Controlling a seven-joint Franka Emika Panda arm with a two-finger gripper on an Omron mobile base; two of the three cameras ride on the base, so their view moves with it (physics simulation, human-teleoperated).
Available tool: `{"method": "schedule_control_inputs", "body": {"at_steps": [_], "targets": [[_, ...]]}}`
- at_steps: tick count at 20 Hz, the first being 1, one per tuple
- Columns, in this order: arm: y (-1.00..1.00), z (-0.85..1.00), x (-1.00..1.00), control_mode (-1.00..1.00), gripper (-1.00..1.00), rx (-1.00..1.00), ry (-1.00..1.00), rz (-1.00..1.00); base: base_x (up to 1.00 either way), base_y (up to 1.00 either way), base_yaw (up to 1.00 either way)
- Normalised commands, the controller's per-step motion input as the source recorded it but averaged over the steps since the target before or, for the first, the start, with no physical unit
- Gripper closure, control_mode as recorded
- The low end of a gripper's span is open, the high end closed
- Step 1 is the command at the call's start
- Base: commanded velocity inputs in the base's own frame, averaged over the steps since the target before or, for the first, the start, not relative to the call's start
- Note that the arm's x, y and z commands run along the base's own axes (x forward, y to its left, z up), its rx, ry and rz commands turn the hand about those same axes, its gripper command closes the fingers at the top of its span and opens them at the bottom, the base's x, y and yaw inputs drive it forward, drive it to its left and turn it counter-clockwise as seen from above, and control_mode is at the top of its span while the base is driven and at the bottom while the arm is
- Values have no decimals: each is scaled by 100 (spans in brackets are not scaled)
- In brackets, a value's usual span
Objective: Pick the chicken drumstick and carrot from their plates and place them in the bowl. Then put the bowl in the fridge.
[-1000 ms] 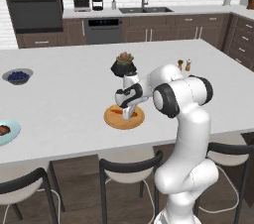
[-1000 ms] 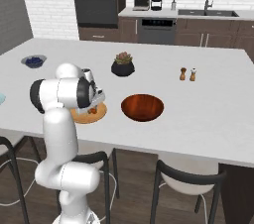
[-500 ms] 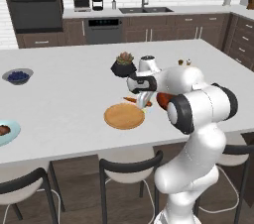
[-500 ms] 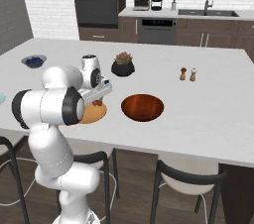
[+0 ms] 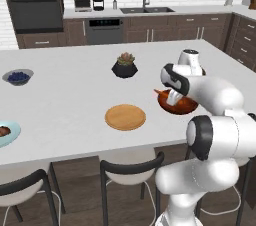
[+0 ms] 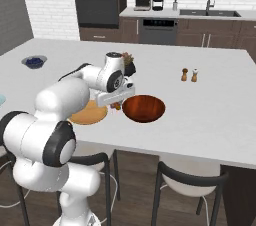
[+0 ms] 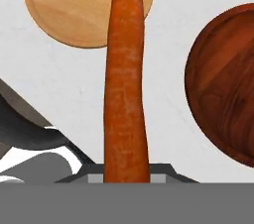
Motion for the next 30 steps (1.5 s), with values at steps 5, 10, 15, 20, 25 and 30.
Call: {"method": "schedule_control_inputs", "body": {"at_steps": [5, 10, 15, 20, 25, 30], "targets": [[-89, 0, 28, -100, 100, 1, 0, -13, 0, 0, 0], [-48, -16, 52, -100, 100, 4, 0, -8, 0, 0, 0], [-27, -54, 31, -100, 100, 6, -1, -13, 0, 0, 0], [-4, -35, 42, -100, 100, 0, 0, -9, 0, 0, 0], [0, -11, 52, -100, 100, 0, 0, -1, 0, 0, 0], [-11, -27, 15, -100, 100, 0, 0, 0, 0, 0, 0]]}}
